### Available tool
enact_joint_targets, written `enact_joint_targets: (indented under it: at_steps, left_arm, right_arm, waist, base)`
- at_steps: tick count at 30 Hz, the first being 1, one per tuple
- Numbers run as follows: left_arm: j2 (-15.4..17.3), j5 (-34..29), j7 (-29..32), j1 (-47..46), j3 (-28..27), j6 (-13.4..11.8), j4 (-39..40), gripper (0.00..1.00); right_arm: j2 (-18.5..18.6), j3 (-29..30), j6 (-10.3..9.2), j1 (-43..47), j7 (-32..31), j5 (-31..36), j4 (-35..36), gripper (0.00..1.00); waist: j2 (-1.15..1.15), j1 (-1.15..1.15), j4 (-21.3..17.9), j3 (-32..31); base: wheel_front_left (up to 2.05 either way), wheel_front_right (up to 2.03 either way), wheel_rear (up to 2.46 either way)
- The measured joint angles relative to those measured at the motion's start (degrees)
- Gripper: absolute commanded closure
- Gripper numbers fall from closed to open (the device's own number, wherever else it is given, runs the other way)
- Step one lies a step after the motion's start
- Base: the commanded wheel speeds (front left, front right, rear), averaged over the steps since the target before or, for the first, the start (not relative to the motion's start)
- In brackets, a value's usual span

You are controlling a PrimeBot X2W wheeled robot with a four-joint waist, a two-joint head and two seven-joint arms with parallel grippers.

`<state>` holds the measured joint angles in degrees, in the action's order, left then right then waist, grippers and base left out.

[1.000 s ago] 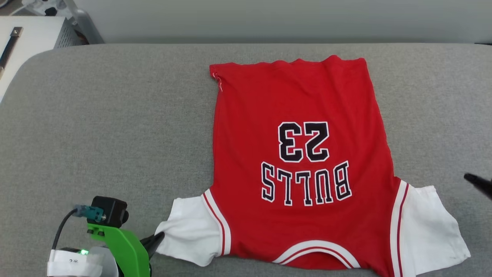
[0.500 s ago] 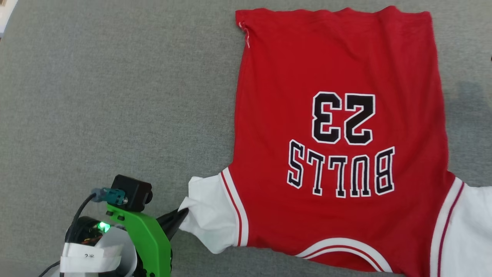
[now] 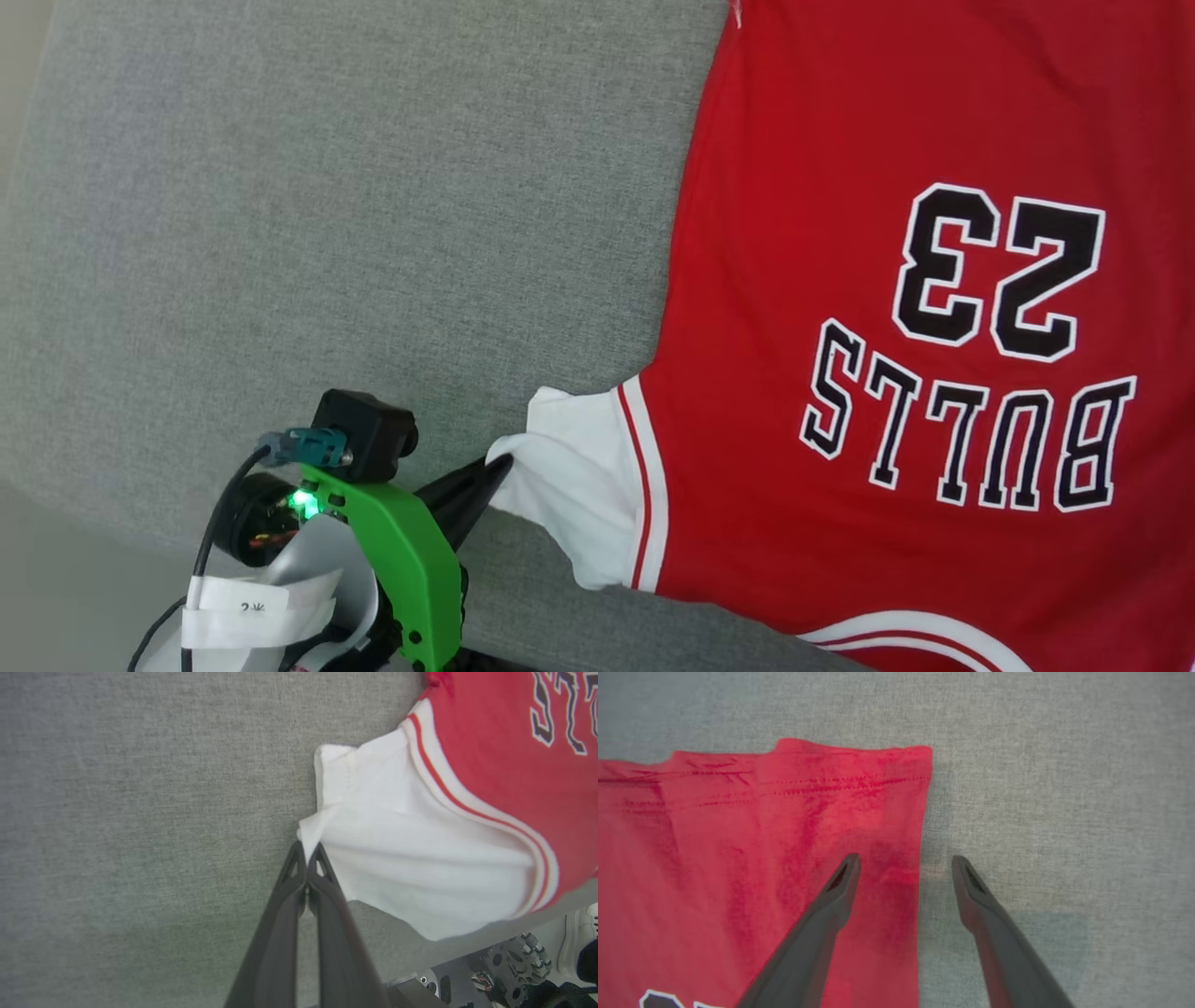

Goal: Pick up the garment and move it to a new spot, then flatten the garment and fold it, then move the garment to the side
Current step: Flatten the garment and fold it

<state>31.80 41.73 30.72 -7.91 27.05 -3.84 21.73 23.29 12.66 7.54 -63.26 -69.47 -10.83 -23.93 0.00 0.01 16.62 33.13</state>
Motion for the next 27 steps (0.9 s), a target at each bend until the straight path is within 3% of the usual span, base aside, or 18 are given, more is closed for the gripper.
enact_joint_targets:
  at_steps: [11,12,13,27]
  left_arm:
    - [-1.8,-0.16,-2.4,-2.07,0.49,1.15,-2.03,1.0]
    - [-1.83,-0.18,-2.45,-2.17,0.52,1.16,-2.2,1.0]
    - [-1.86,-0.18,-2.46,-2.32,0.56,1.16,-2.38,1.0]
    - [-2.14,-0.3,-2.5,-2.71,0.65,1.15,-4.13,1.0]
  right_arm:
    - [1.92,-3.3,0.0,-2.16,3.26,1.15,-5.13,0.0]
    - [2.12,-3.53,0.0,-2.29,3.25,1.14,-5.32,0.57]
    - [2.3,-3.74,0.0,-2.35,3.25,1.11,-5.5,1.0]
    - [3.76,-5.61,0.0,1.86,5.38,-1.82,-8.53,1.0]
  waist:
    - [0.0,-0.01,3.04,3.21]
    - [0.0,-0.01,3.09,3.21]
    - [0.0,-0.01,3.12,3.15]
    - [0.0,-0.01,2.2,-0.43]
  base:
    - [0.0,0.0,0.0]
    - [0.0,0.0,0.0]
    - [0.0,0.0,0.0]
    - [0.0,0.0,0.0]
